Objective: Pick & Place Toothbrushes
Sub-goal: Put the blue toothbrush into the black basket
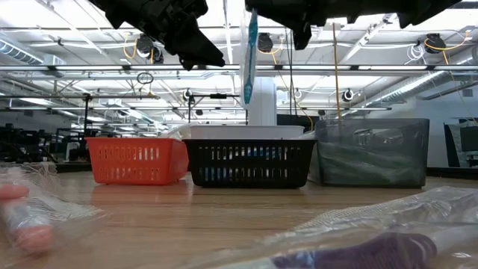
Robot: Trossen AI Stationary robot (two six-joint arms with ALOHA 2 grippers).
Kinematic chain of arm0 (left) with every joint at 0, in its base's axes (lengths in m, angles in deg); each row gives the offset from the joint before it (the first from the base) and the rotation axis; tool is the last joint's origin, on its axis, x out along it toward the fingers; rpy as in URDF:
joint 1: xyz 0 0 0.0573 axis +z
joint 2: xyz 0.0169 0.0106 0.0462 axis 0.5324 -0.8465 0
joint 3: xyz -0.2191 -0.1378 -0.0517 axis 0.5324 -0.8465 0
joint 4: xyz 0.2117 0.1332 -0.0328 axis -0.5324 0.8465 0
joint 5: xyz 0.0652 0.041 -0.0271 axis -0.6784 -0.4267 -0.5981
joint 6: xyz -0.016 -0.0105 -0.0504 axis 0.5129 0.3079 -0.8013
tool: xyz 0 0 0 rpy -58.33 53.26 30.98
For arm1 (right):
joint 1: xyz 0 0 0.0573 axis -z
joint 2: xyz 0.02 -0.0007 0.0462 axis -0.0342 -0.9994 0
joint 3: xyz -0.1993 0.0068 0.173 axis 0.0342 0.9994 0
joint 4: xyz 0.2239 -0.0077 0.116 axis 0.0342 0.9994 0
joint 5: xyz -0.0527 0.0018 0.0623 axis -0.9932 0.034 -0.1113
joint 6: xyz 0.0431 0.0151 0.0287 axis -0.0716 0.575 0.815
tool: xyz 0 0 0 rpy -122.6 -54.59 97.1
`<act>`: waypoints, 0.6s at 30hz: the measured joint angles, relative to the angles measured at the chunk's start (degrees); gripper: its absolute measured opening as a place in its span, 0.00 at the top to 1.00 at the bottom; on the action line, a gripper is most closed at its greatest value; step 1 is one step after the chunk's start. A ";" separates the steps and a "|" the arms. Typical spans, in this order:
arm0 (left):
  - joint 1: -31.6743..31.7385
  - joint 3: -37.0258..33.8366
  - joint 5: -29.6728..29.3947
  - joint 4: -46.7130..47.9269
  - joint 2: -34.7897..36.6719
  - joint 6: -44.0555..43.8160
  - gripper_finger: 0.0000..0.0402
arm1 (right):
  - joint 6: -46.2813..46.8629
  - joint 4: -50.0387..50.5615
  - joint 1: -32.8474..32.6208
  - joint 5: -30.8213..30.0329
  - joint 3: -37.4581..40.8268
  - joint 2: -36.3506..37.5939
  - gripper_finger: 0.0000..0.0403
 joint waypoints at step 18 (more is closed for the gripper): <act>-5.20 0.00 4.94 -4.53 -0.40 -0.76 0.72 | -0.05 -19.50 -1.09 -8.87 9.22 -0.04 0.98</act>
